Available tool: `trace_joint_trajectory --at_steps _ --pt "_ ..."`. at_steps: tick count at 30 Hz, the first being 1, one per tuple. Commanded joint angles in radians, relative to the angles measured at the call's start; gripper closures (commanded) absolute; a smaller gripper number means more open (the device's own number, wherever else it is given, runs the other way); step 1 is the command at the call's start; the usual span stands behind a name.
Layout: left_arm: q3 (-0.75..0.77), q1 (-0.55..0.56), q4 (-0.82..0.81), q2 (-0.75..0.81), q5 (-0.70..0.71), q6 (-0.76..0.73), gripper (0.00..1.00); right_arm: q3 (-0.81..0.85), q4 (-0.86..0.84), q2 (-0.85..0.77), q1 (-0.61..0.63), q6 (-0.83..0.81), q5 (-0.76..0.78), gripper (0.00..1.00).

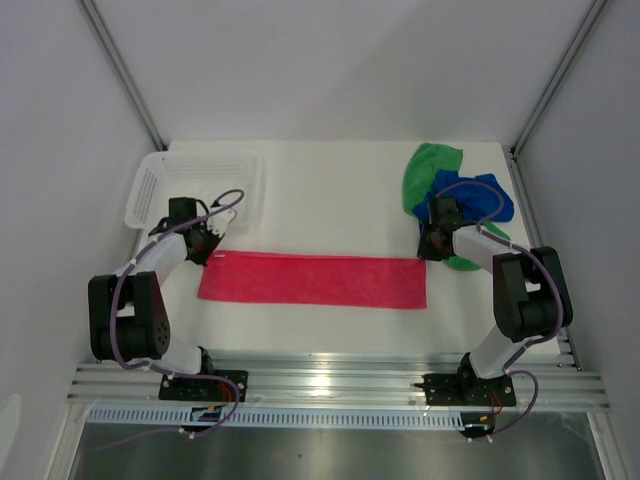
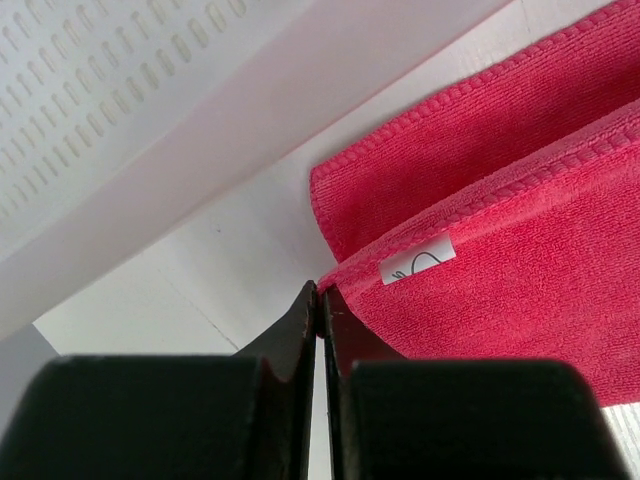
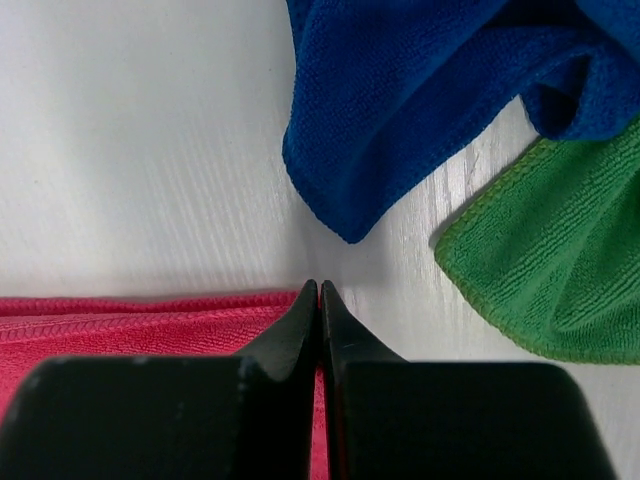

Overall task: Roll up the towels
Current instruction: Fold the towel

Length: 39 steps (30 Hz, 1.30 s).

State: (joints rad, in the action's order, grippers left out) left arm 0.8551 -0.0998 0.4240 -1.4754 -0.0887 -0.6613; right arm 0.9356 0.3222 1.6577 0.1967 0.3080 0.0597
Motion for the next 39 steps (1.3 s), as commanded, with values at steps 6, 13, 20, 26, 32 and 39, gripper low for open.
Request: trace_joint_trajectory --at_steps 6,13,20,26,32,39 --pt "0.03 -0.014 -0.047 -0.039 0.009 0.026 0.93 0.017 -0.067 0.031 -0.02 -0.044 -0.023 0.69" --pt "0.032 -0.014 -0.045 -0.036 -0.005 0.032 0.87 -0.011 -0.106 -0.035 -0.06 -0.046 -0.078 0.65" --pt "0.032 -0.014 -0.047 -0.033 -0.02 0.04 0.82 -0.087 -0.152 -0.118 -0.065 -0.046 -0.146 0.64" --pt "0.039 -0.012 -0.039 -0.036 -0.049 0.052 0.85 -0.135 -0.173 -0.113 -0.065 -0.044 -0.185 0.64" --pt "0.051 -0.014 -0.021 -0.043 -0.075 0.063 0.82 -0.139 -0.173 -0.09 -0.065 -0.046 -0.189 0.66" --pt "0.071 -0.014 -0.05 -0.079 -0.014 0.103 0.76 -0.126 -0.178 -0.064 -0.065 -0.038 -0.181 0.69"
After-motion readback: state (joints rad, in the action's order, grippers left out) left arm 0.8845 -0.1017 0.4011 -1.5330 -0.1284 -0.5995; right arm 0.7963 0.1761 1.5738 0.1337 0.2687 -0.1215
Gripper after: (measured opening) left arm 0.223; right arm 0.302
